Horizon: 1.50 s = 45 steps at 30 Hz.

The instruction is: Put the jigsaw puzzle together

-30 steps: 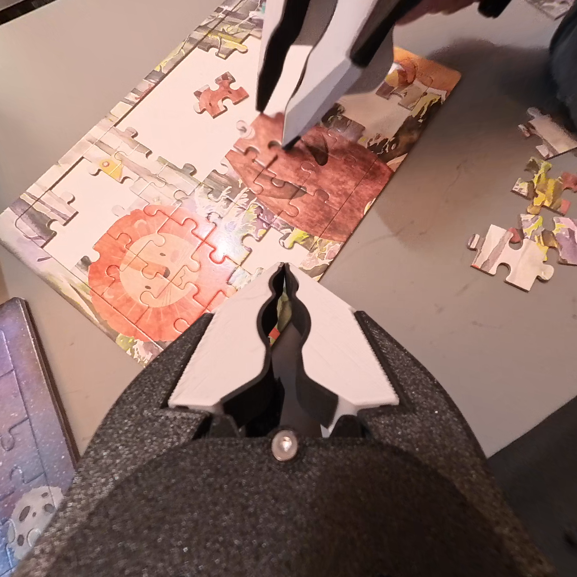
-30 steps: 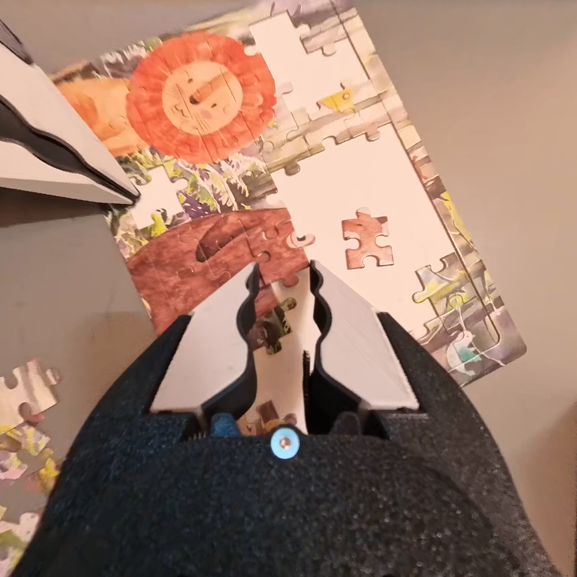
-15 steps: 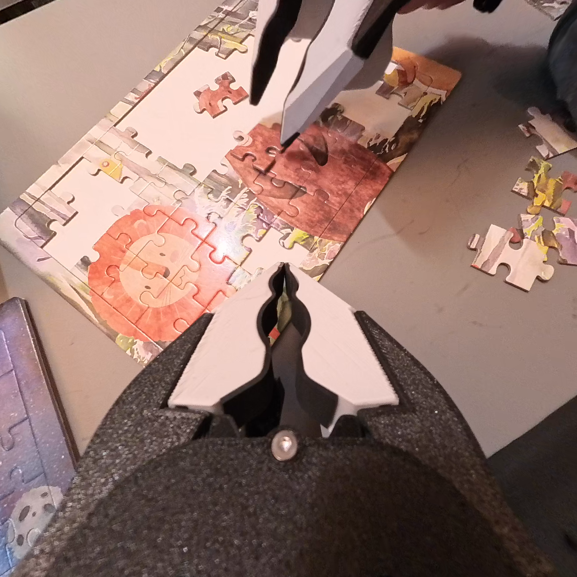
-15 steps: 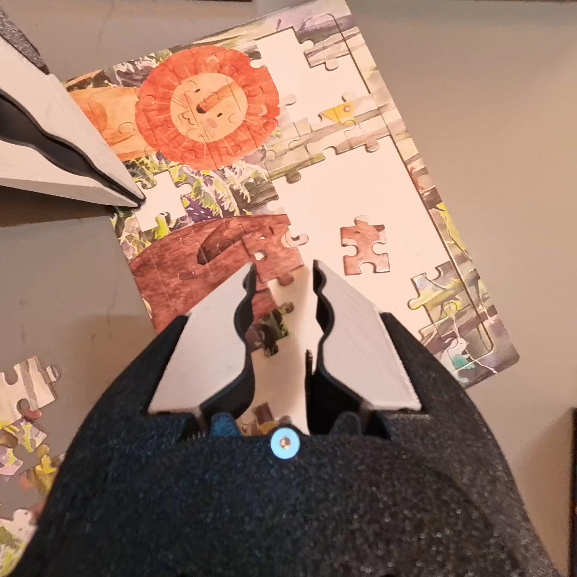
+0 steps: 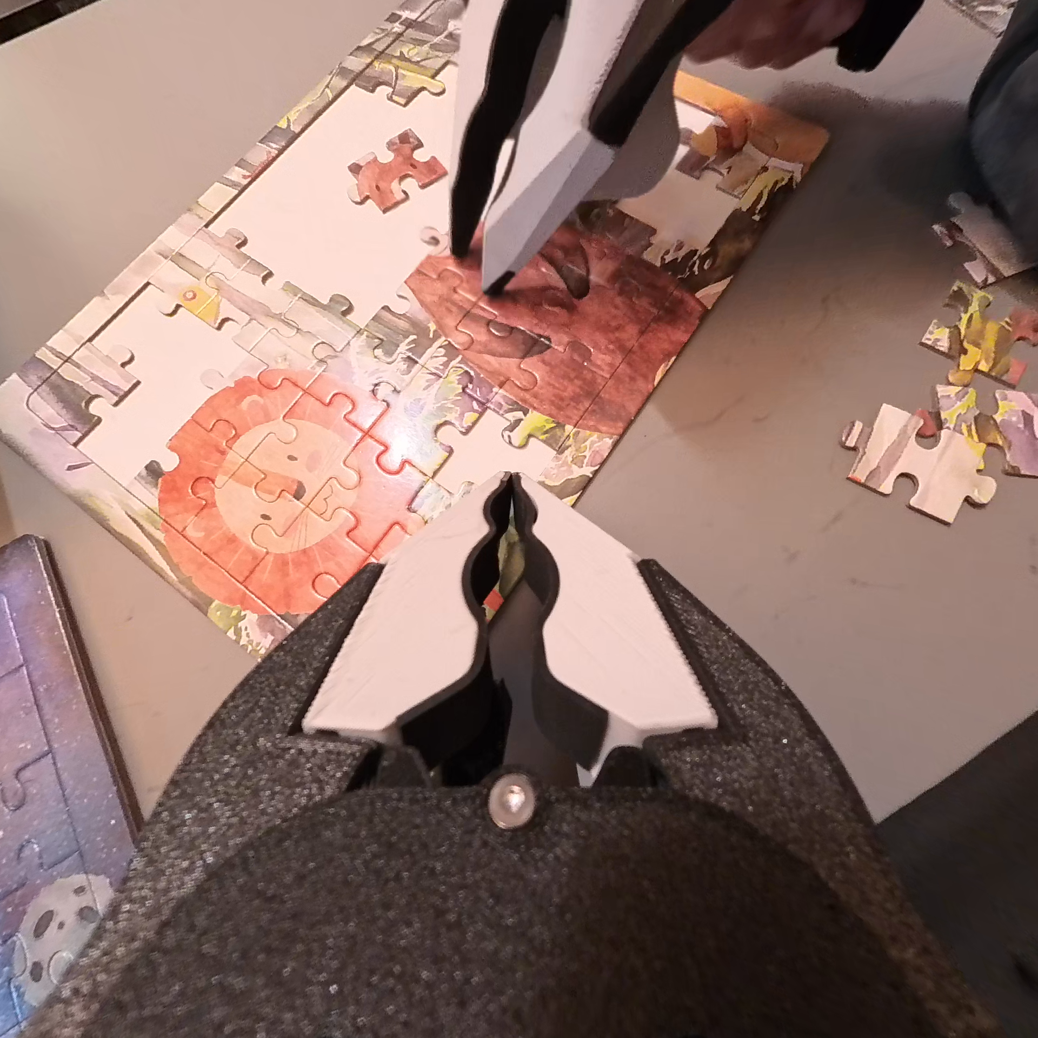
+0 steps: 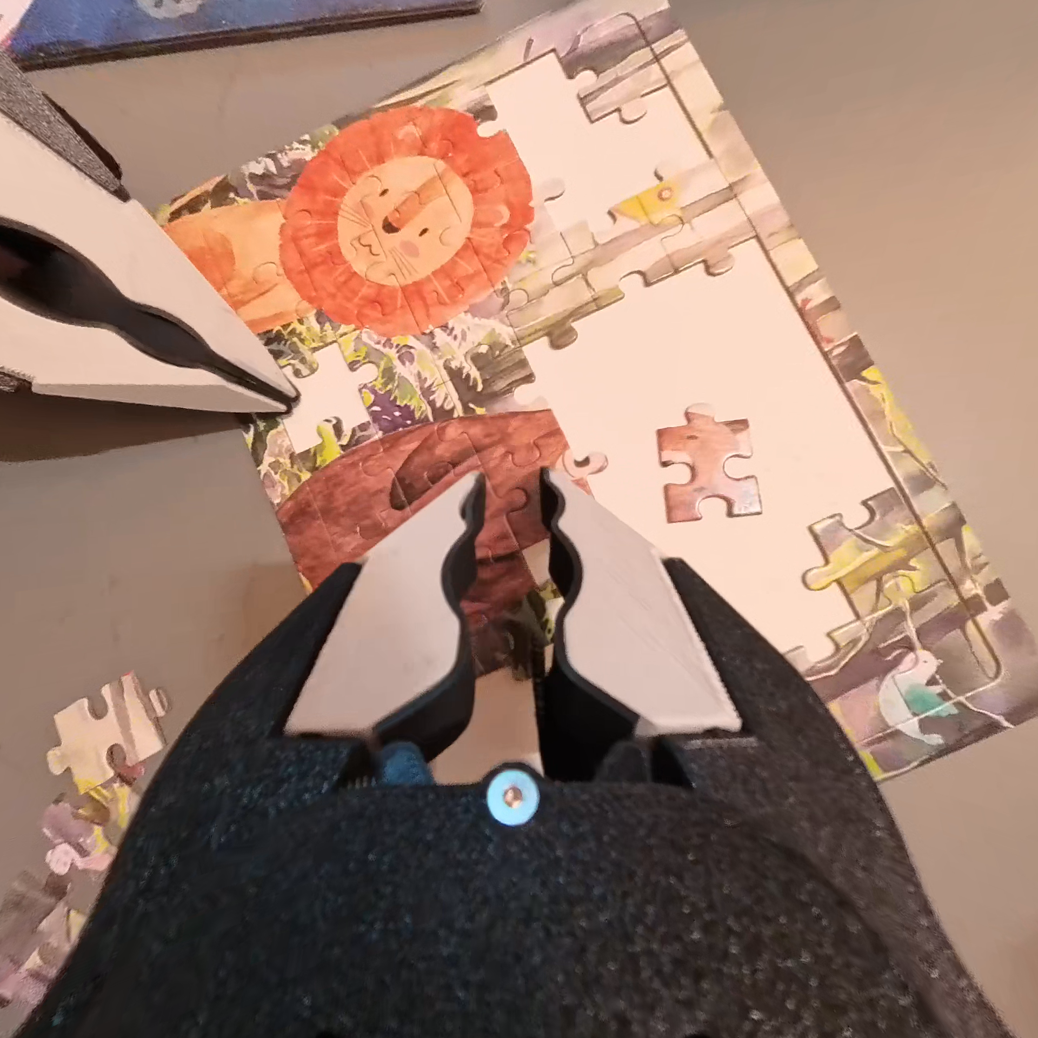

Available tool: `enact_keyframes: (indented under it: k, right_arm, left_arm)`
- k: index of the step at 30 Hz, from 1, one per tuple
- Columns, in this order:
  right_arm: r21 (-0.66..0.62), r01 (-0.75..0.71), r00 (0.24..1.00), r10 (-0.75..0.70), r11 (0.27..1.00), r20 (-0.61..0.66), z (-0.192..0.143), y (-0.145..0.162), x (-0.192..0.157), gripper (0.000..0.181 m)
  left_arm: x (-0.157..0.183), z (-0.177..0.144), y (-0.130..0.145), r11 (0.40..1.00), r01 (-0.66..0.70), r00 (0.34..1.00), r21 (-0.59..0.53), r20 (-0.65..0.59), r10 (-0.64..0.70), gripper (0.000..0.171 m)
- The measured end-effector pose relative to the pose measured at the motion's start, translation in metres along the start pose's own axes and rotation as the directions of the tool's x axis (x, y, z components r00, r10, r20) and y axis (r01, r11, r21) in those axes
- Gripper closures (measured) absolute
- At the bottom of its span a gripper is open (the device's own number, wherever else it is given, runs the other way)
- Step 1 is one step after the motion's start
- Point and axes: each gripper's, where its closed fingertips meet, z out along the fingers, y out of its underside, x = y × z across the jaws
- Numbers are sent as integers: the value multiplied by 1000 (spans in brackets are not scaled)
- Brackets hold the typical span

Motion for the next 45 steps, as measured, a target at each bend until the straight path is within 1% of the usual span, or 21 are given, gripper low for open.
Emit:
enact_keyframes:
  k: [4, 5, 7, 9, 11, 13, 15, 16, 17, 19, 21, 22, 23, 24, 25, 27, 29, 34, 38, 40, 45]
  right_arm:
    - [-1, 14, 1000, -14, 1000, -11, 1, -1, 1, 164]
    - [1, 10, 1000, -10, 1000, -1, -1, -2, 0, 161]
    - [51, 0, 1000, 0, 999, -1, -8, -11, 0, 161]
    - [91, -7, 999, 10, 996, -34, -15, -19, 6, 177]
    - [65, 0, 998, 4, 998, -66, -14, -14, 11, 181]
    - [-17, -3, 997, 1, 1000, -76, -5, 2, 14, 181]
    - [-5, -8, 998, 8, 1000, -67, -4, 3, 13, 181]
    - [-27, -14, 998, 12, 1000, -64, -5, 6, 14, 181]
    - [-18, -16, 996, 15, 1000, -86, -8, 4, 18, 181]
    - [9, -25, 983, 27, 1000, -184, -16, -1, 36, 181]
    - [46, -41, 969, 51, 998, -241, -23, -2, 51, 168]
    - [46, -61, 963, 71, 997, -259, -23, 3, 58, 163]
    - [35, -87, 955, 93, 996, -283, -22, 9, 65, 149]
    - [42, -105, 952, 112, 994, -286, -21, 11, 68, 134]
    - [58, -113, 953, 125, 992, -277, -20, 11, 69, 132]
    - [86, -99, 952, 119, 991, -283, -19, 10, 75, 136]
    - [83, -99, 967, 115, 992, -227, -13, 10, 72, 143]
    - [97, -113, 972, 130, 989, -195, -10, 4, 76, 143]
    - [136, -76, 981, 99, 988, -169, -9, -9, 71, 142]
    - [103, -99, 980, 115, 990, -163, -3, -3, 75, 142]
    - [137, -92, 981, 114, 986, -156, -3, -3, 76, 145]
  left_arm:
    - [0, 0, 0, 1000, -1, 1000, 0, 1, 1, 171]
    - [0, 0, 0, 1000, -1, 1000, 0, 1, 1, 171]
    - [0, 0, 0, 1000, -1, 1000, 0, 1, 1, 171]
    - [0, 0, 0, 1000, -1, 1000, 0, 1, 1, 171]
    - [0, 0, 0, 1000, -1, 1000, 0, 1, 1, 171]
    - [0, 0, 0, 1000, 0, 1000, 0, 1, 0, 171]
    - [0, 0, 0, 1000, -1, 1000, 0, 1, 1, 171]
    - [0, 0, 0, 1000, 0, 1000, 0, 1, 0, 171]
    - [0, 0, 0, 1000, 1, 1000, 0, 0, -1, 171]
    - [0, 0, 0, 1000, 9, 1000, 0, -1, -9, 171]
    - [-3, 0, 0, 1000, 27, 1000, 0, 5, -27, 171]
    - [-5, 0, 0, 999, 35, 999, 0, 12, -35, 171]
    - [-6, 0, 0, 999, 38, 999, 2, 18, -38, 171]
    - [-6, -1, 0, 999, 39, 999, 5, 21, -39, 171]
    - [-6, -1, -1, 999, 38, 999, 8, 21, -38, 171]
    - [-6, -1, -2, 999, 35, 999, 15, 19, -35, 171]
    - [-5, 0, -1, 1000, 27, 999, 5, 24, -27, 171]
    - [-3, 0, 0, 1000, 2, 1000, 1, 28, -2, 171]
    - [-2, 0, 0, 1000, 0, 1000, 2, 22, 0, 171]
    - [-3, 0, 0, 1000, 7, 1000, 0, 23, -7, 171]
    - [-4, 0, 0, 1000, 0, 999, -2, 37, 0, 171]
